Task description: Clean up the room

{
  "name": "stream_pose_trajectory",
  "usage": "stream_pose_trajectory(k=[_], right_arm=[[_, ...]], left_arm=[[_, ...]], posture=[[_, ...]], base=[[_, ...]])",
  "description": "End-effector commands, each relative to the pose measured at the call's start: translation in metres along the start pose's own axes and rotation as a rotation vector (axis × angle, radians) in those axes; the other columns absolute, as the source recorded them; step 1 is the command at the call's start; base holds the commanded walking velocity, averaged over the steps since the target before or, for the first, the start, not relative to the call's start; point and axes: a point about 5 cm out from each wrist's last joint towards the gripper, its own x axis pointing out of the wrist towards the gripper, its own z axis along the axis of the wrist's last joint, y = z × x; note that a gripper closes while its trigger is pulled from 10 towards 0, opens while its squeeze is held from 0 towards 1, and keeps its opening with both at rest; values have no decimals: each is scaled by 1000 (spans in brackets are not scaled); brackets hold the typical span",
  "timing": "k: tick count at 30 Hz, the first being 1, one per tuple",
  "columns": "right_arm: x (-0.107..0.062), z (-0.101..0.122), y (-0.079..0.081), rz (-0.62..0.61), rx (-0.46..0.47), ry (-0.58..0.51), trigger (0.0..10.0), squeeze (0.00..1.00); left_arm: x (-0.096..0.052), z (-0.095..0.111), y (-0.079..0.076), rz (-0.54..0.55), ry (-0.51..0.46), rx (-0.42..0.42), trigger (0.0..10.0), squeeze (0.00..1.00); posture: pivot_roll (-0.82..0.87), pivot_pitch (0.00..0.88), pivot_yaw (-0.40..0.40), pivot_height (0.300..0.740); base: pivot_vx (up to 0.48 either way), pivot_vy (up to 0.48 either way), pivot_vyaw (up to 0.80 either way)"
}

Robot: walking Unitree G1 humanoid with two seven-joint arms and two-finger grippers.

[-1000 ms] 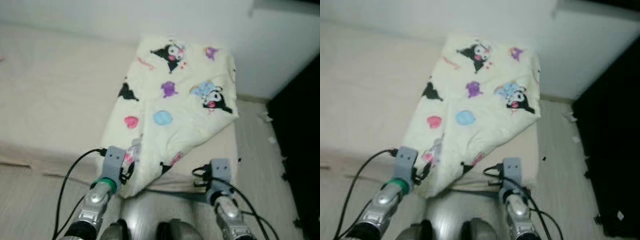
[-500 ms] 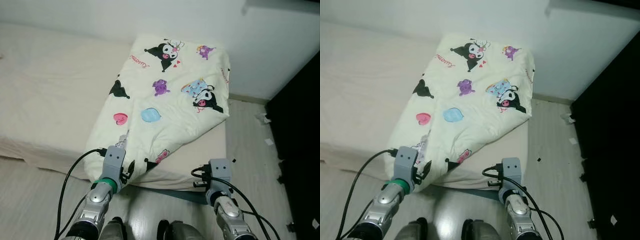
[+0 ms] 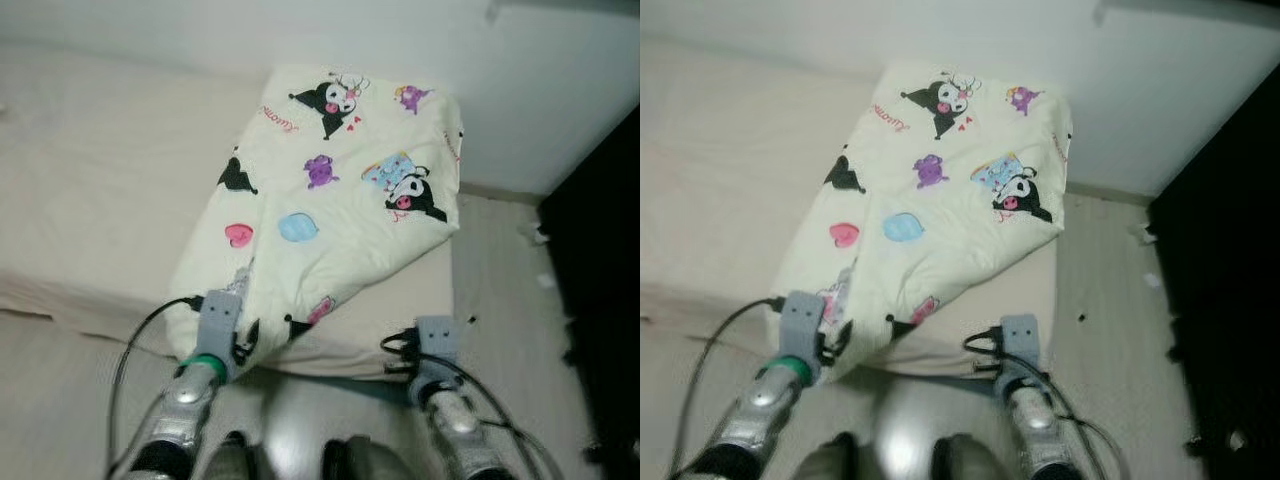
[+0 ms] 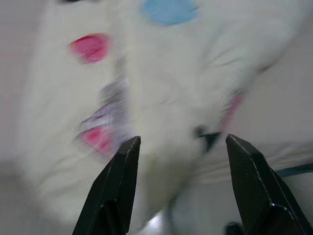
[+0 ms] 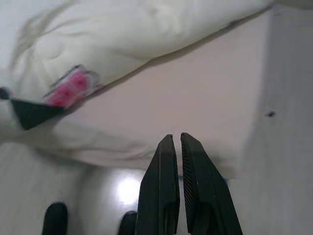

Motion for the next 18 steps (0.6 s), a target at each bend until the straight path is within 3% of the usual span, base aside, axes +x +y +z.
stream_pose_trajectory(k=[1,6,18], right_arm=[[-4,-10,1,-6,16,40,10000,0],[-4,-10,1,-6,15,40,10000,0],[-4,-11,1,-6,11,42,10000,0]], left_arm=[[-6,-12,1,6,42,-21,10000,0],[-6,-11,2,10,39,-20,10000,0],[-4,-8,0,2,17,-18,10000,0]], posture=[[-14,135,2,740],[-15,136,3,740],[-17,120,6,740]], base=[[0,480,0],[0,480,0],[0,0,0]])
